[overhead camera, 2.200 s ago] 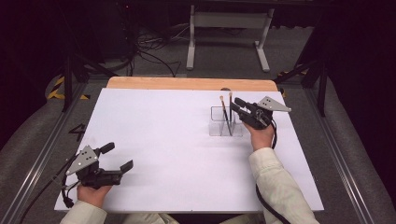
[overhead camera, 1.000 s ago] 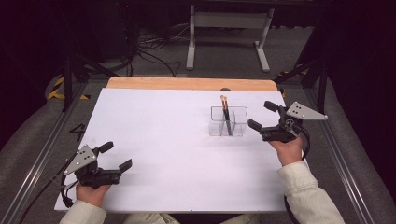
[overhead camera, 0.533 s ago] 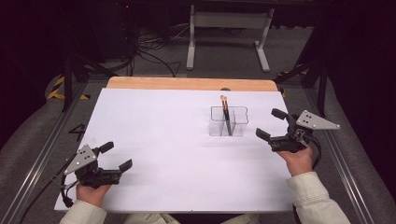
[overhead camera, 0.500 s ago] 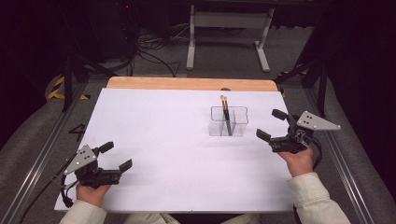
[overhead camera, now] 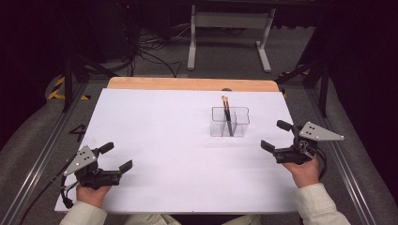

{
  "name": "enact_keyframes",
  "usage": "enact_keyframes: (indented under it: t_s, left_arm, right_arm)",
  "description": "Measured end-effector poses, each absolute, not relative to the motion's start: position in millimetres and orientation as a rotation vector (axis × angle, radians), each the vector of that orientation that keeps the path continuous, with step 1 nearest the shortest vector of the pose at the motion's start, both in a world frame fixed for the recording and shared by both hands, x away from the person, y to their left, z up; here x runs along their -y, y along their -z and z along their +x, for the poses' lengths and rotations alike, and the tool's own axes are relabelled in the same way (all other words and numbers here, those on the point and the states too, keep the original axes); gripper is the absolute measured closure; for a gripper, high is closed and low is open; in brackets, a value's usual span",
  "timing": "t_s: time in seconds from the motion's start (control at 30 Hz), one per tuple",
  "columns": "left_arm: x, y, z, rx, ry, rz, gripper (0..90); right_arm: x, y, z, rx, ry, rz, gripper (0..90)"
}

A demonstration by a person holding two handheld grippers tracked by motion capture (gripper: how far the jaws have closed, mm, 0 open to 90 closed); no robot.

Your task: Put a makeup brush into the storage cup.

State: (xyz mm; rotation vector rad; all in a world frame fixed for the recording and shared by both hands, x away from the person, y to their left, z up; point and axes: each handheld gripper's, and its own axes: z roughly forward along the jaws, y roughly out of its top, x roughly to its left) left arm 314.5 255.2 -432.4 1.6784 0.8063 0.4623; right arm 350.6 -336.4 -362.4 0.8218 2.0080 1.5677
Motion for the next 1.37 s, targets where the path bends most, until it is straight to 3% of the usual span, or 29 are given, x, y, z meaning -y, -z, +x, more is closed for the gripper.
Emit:
enact_keyframes:
  t_s: [1.37]
  left_arm:
    - [-258,432,315,-0.764,-0.431,1.664,1.0]
  right_arm:
    - [328,417,333,-2.017,-1.605,0.804,0.0]
